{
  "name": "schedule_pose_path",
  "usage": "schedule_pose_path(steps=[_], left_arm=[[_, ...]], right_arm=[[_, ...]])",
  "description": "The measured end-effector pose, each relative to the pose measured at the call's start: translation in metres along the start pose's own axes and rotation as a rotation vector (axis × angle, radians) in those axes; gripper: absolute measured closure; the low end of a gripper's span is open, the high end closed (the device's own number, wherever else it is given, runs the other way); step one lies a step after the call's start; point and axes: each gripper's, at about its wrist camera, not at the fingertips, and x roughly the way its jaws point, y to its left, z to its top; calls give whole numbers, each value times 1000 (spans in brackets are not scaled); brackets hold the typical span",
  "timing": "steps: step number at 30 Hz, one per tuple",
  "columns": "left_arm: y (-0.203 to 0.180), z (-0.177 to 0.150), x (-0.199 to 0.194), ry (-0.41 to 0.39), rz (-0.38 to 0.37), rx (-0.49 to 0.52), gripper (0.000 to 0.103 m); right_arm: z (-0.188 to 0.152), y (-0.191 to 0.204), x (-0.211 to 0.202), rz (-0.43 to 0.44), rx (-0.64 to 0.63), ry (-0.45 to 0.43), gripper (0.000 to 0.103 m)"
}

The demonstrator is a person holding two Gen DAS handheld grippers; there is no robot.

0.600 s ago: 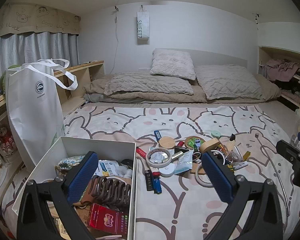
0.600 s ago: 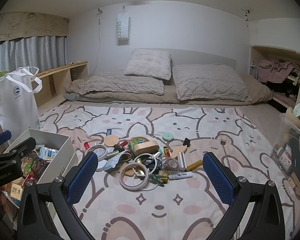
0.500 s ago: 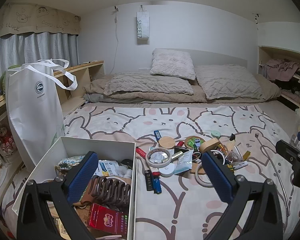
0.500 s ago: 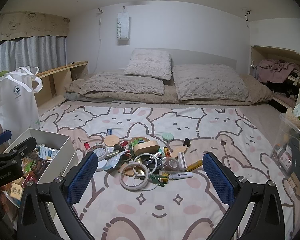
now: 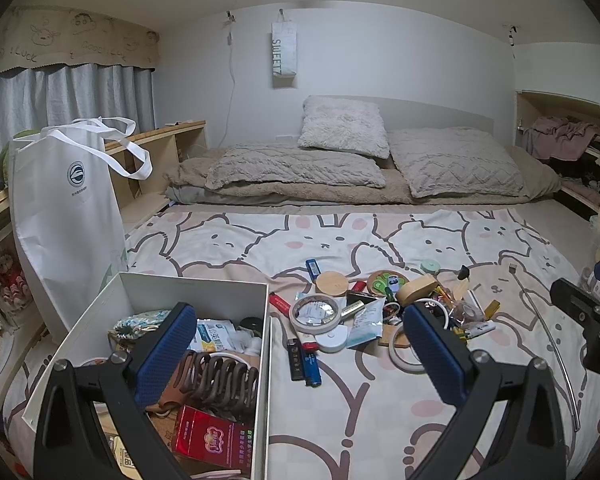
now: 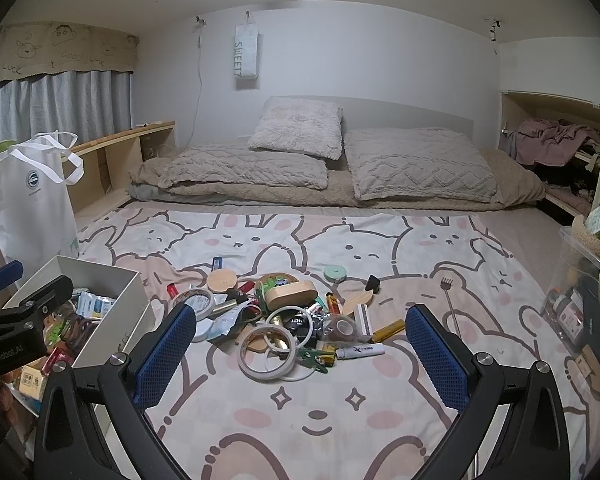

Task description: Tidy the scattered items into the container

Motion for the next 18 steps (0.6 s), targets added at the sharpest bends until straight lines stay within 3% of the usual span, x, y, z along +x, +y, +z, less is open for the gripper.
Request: schedule_pose_path(steps=[18], left_arm=[[-18,-16,22,41,-14,43,0]], right_arm=[[-16,-19,28,-24,40,46,0]])
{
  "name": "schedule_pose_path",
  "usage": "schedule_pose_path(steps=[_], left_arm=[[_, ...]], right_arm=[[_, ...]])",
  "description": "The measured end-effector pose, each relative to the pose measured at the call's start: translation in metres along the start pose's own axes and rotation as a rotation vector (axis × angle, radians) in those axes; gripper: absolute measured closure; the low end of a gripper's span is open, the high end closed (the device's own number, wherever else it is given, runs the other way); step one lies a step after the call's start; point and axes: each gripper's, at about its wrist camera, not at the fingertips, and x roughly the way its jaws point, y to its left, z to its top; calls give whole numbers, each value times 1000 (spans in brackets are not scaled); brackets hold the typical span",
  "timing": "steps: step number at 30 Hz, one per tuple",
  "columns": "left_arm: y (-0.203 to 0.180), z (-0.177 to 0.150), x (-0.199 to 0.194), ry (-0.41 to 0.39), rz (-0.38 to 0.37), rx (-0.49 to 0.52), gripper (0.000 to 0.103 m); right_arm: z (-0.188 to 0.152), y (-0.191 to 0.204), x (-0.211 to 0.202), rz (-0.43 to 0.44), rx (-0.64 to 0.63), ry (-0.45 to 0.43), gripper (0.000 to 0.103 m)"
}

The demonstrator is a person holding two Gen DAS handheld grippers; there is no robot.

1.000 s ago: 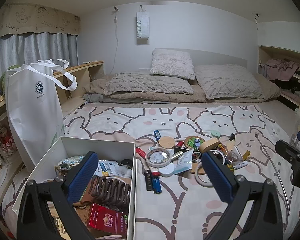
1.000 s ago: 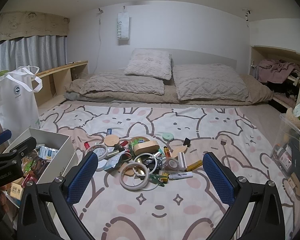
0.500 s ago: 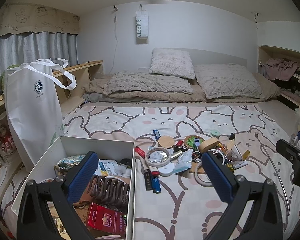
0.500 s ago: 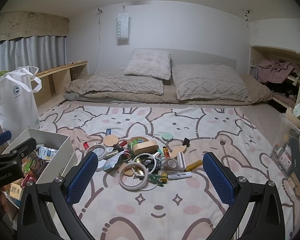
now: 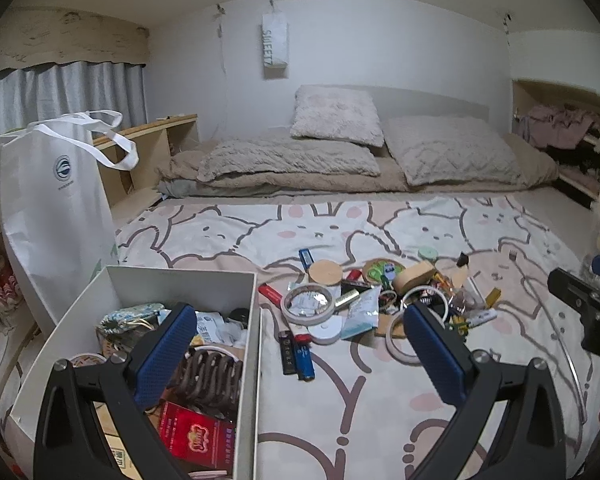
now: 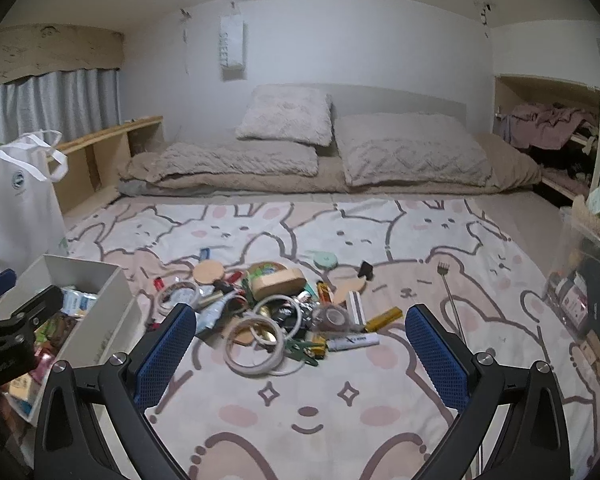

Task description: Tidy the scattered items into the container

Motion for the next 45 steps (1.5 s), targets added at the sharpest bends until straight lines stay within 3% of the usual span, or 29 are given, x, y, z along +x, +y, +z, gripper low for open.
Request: schedule_pose_path(steps=[19,37,45], left_arm=[[-64,-48,62,167,-102,70,0],[-69,-91,112,298,-169,9,0],[-89,-101,129,332,-246,18,0]], right_arm=[[-28,-22,57,-29,43,133,0],[-72,-52,141,-7,159,378,0],[-75,-56,165,14,170,410,0]])
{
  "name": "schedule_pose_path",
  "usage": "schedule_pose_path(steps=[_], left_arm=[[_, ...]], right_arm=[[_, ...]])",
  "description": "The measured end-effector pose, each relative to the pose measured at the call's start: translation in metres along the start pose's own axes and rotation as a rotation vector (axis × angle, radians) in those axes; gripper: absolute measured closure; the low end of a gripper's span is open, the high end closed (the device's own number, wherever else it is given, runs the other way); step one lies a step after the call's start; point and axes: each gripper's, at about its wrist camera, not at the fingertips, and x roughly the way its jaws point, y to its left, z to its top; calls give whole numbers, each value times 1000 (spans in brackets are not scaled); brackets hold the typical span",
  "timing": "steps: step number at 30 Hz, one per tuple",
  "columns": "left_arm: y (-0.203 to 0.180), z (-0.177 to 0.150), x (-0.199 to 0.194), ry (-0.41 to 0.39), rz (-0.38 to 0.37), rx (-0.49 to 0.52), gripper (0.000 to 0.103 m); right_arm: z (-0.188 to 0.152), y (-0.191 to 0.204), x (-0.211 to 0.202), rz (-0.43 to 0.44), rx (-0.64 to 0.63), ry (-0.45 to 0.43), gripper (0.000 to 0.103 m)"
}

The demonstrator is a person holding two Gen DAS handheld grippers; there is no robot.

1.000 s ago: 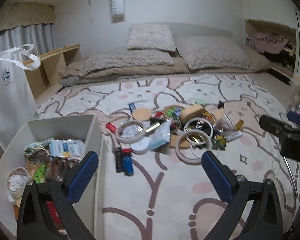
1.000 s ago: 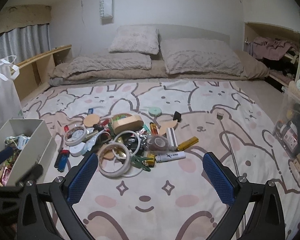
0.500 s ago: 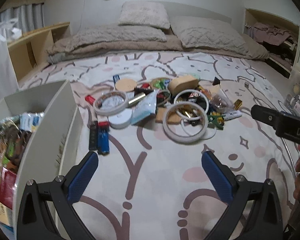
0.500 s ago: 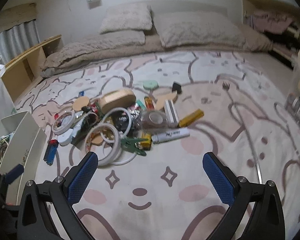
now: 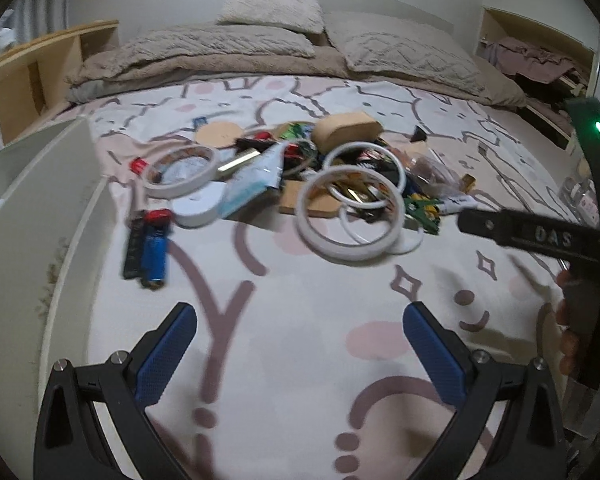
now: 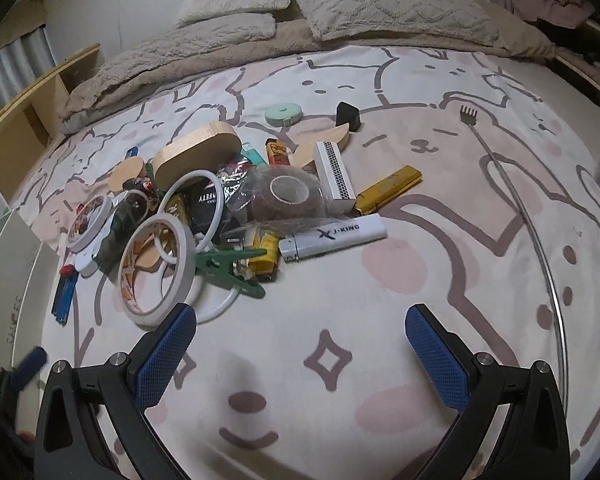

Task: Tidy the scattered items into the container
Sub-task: 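Move the right tool toward the brown plastic-wrapped tape roll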

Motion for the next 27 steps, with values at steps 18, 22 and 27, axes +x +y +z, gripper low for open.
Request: schedule_pose_path(steps=[18,22,27], left_arm=[[-9,24,58,46,-131,-186,0],[-10,34,68,45,-117,-196,0],[-13,44,81,42,-90,-199,0]], right_arm=[[19,-19,20,68,28,-136,0],[26,-12,23,90,-5,-127,0],[37,-10,26,82,3,-136,0]])
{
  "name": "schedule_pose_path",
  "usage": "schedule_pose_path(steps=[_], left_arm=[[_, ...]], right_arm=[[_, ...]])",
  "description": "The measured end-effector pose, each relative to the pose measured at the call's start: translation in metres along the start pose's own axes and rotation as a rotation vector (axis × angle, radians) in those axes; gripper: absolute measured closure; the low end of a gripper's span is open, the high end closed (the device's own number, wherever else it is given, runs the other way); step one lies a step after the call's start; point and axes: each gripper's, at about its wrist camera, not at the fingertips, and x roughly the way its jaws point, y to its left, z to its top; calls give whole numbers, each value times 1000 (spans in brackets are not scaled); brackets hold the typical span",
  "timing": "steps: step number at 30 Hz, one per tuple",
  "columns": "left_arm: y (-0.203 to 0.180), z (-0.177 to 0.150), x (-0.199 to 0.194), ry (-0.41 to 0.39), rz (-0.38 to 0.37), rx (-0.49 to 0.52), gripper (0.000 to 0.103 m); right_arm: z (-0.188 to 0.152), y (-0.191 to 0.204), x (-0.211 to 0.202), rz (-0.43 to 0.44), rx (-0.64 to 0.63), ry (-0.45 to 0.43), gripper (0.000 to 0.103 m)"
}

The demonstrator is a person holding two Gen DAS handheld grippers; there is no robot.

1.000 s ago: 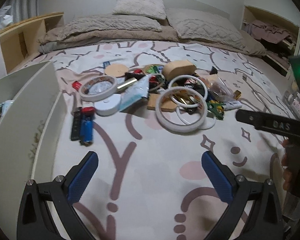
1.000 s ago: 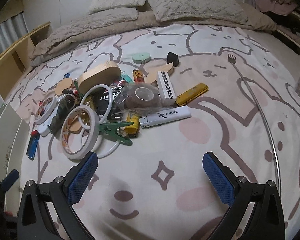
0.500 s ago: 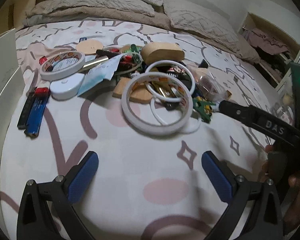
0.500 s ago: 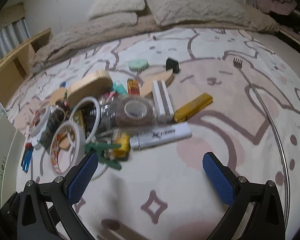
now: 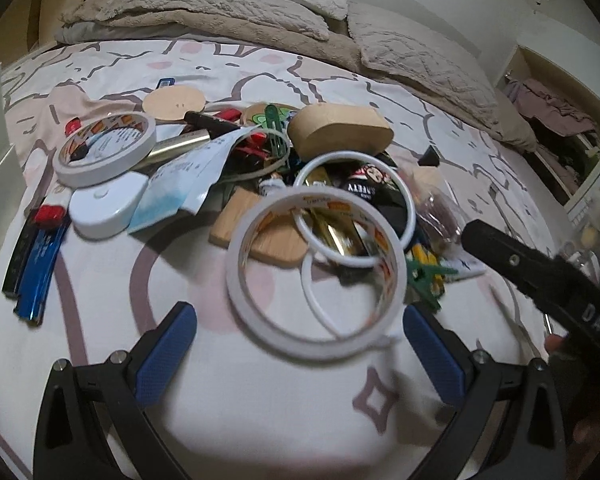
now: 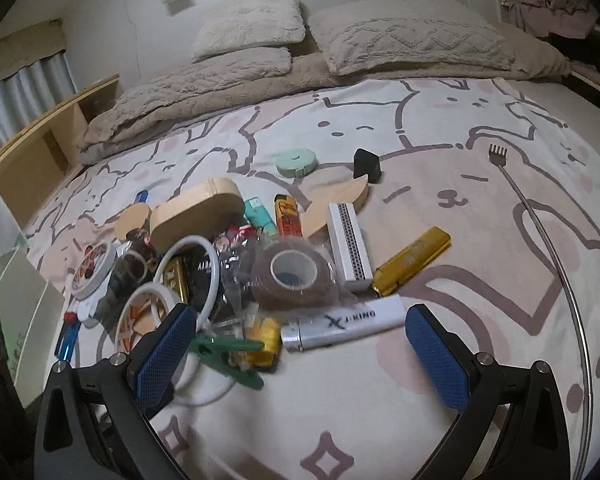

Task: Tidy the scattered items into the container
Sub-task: 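Move the right tool toward the brown plastic-wrapped tape roll, then close the right tool on the brown wrapped tape roll while the left tool grasps a white tape roll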

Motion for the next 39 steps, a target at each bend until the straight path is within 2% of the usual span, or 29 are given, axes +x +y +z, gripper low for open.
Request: schedule_pose_path(steps=[2,9,13,18,23,25,27,29,32,35,39], left_arm=[[-1,3,4,0,8,7,0],[-12,4,14,11,80,67,0],[-13,6,16,15,86,78,0],[-13,9,16,12,64,69,1],[-12,10,14,5,38,57,1],[-11,10,12,-2,22,51,1],[-9,11,10,-8,12,43,9],[-8,12,9,-8,7,40,9],[-10,11,8,-11,13,50,10],[-12,9,7,-15,26,64,10],[-12,8,5,-19,30,64,10]], right_arm=[[3,-2,4,-29,24,1,0],[6,-1,19,10,44,45,0],[6,5,25,23,19,56,1],[6,3,31,27,29,60,14],[7,1,31,45,36,61,18],[7,2,32,51,31,66,27],[6,2,34,49,19,68,29],[6,3,34,50,13,65,30],[6,4,33,59,9,62,35],[6,5,31,42,-4,53,51],[5,5,28,40,-17,47,54]])
